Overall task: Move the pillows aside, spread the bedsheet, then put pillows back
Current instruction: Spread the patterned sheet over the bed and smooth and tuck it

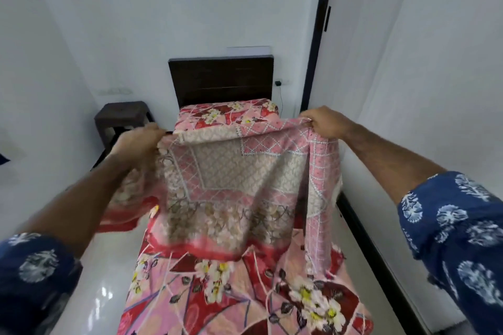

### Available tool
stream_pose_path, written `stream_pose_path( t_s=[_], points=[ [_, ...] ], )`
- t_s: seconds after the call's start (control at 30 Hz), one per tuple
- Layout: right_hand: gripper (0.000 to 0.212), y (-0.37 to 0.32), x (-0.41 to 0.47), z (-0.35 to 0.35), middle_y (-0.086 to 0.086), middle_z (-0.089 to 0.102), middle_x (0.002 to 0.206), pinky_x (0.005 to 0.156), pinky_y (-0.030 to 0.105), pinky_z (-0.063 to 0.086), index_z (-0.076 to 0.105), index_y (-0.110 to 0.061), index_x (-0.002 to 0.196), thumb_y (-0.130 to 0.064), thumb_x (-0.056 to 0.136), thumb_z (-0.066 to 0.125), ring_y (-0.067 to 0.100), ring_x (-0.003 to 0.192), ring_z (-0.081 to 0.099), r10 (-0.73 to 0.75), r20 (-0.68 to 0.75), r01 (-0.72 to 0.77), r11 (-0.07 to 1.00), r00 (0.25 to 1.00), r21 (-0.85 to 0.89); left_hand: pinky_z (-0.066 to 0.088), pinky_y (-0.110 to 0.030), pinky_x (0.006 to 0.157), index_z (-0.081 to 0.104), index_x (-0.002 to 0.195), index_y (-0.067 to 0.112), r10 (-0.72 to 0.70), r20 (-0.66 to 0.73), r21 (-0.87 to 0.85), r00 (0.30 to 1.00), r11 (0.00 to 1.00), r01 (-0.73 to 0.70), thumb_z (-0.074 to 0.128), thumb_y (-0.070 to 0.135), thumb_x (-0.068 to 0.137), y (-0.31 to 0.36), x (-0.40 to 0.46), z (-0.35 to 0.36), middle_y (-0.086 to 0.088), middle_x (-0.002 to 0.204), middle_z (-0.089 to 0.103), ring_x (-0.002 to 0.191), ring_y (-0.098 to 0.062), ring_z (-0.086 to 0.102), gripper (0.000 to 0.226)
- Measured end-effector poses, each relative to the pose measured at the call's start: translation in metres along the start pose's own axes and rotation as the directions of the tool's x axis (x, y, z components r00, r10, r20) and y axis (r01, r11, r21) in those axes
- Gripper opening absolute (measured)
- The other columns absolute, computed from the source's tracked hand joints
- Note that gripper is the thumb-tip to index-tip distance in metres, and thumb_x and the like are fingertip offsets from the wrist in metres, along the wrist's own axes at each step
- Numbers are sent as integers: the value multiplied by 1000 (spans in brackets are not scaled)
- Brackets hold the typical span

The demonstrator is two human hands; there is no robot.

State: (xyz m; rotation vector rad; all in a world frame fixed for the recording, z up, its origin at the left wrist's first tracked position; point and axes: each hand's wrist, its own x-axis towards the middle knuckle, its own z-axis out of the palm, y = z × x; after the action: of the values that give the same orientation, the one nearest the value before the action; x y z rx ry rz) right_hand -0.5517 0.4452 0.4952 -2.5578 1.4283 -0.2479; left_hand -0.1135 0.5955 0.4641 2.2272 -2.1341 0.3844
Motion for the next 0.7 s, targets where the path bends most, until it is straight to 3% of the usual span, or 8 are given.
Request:
stream_pose_path(
  t_s=[0.1,0.17,0.33,0.43,0.5,0.6,0.63,0.7],
  points=[
    [9,24,25,-24,-4,63,86,71,31,42,67,-27,96,-30,95,59,22,84,62,-75,-214,22,970,974,-240,54,-51,67,62,114,14,-96,-166,60,981,992,107,67,18,83,2,37,-23,-13,108,55,94,-43,64,31],
    [12,42,45,-38,1,64,91,68,31,41,66,-26,102,-33,93,61,24,87,63,-144,-325,9,924,935,-383,51,-50,62,60,113,12,-89,-253,105,963,987,119,70,19,84,3,61,-37,-16,107,52,92,-45,62,32],
    [30,69,67,-29,6,57,98,60,33,41,64,-20,124,-15,95,61,26,89,58,-255,-425,77,917,869,-391,40,-42,49,57,116,7,44,-356,288,933,955,65,77,16,80,0,71,-38,-20,102,49,80,-45,59,42],
    [26,83,48,19,-3,57,95,63,29,42,67,-22,118,-15,94,56,18,84,59,-256,-99,230,949,962,-216,47,-45,51,53,132,10,196,-222,332,955,936,-115,79,14,76,-5,33,18,-20,104,52,80,-43,60,62],
    [15,93,24,80,-4,62,93,68,29,47,64,-25,99,-27,96,50,19,84,63,-189,244,215,973,951,-86,47,-39,51,42,139,17,323,27,318,946,894,-314,75,21,82,-1,-3,63,-14,105,57,79,-36,61,66],
    [21,109,-23,202,-1,63,87,72,33,51,53,-30,79,-29,100,56,13,73,58,-100,574,143,989,813,-30,47,-27,60,43,144,32,291,479,180,828,891,-418,58,41,95,17,-84,166,4,116,62,89,-15,63,52],
    [20,109,-41,240,-4,62,87,70,29,48,51,-31,80,-30,98,60,9,73,56,-46,655,108,993,754,-54,47,-21,64,47,145,32,237,561,152,793,913,-380,62,45,93,21,-112,202,7,120,61,93,-12,63,56],
    [13,100,-83,313,-5,64,100,71,28,52,57,-34,90,-25,91,66,10,85,62,57,820,50,993,570,-103,49,-17,77,51,146,27,92,793,1,603,988,-153,63,76,78,34,-164,269,3,130,62,107,-16,64,84]
  ],
)
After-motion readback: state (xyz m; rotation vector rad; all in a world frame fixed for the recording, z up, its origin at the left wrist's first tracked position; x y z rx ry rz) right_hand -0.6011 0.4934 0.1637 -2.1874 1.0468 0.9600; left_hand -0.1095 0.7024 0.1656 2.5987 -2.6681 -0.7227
